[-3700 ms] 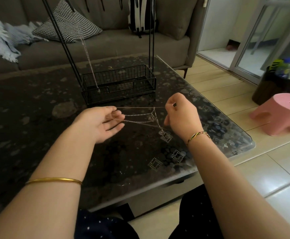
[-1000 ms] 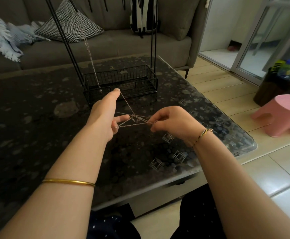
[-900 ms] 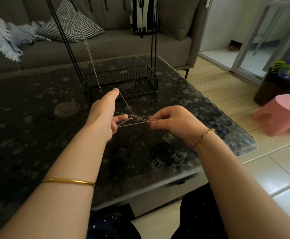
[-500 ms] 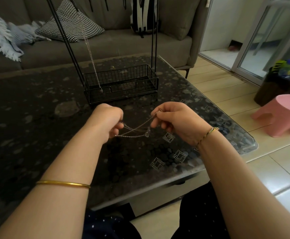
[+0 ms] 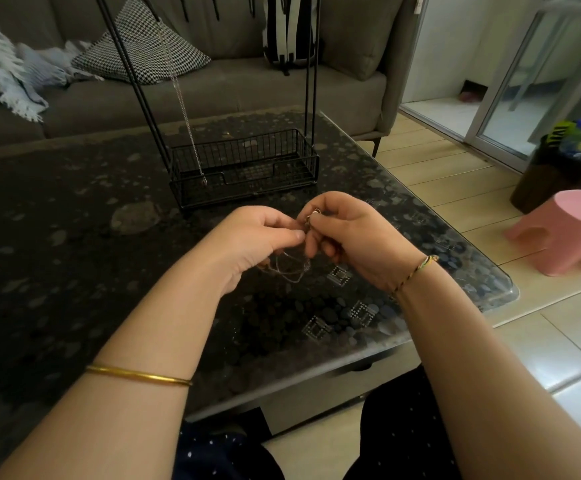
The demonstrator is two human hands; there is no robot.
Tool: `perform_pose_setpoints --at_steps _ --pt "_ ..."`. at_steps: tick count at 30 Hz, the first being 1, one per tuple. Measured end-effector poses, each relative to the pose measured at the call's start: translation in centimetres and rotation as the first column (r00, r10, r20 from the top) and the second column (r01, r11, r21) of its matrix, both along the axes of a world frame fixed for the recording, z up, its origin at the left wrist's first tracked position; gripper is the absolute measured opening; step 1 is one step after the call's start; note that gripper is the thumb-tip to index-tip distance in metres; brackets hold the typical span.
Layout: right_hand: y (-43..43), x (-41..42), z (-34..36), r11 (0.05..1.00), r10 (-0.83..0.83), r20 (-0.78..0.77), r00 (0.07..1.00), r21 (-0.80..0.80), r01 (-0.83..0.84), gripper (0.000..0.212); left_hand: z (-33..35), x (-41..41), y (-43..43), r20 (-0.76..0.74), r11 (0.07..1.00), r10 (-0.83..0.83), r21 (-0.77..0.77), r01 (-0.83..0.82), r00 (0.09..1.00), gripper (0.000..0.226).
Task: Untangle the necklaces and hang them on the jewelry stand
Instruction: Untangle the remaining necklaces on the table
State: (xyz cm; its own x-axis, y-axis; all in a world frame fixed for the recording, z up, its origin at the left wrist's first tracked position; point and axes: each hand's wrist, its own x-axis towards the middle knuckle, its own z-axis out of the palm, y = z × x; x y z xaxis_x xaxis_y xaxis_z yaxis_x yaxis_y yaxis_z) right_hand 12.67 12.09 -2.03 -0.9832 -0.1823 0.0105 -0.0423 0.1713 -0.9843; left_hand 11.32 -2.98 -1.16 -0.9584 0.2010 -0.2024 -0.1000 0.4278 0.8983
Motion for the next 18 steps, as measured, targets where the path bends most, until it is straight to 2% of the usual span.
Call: perform_pose_setpoints --at_steps 6,13,18 --pt "0.0 -0.2 -0.22 0.999 -0.007 -0.029 1.0 -0.035 0.006 0.016 -0.14 -0.14 0.11 0.008 1.0 0.021 0.016 -0.021 1.0 0.01" --pt "-0.1 -0.25 -0.32 0.996 -0.063 -0.029 0.998 -0.065 0.061 0.017 0.02 -0.38 0.32 0.058 0.989 0.115 0.083 -0.12 0.992 0.015" --pt "-0.07 -0.28 -0.4 0.994 -0.106 -0.042 0.994 -0.018 0.105 0.018 0.21 -0.19 0.33 0.046 0.988 0.126 0.084 -0.13 0.991 0.015"
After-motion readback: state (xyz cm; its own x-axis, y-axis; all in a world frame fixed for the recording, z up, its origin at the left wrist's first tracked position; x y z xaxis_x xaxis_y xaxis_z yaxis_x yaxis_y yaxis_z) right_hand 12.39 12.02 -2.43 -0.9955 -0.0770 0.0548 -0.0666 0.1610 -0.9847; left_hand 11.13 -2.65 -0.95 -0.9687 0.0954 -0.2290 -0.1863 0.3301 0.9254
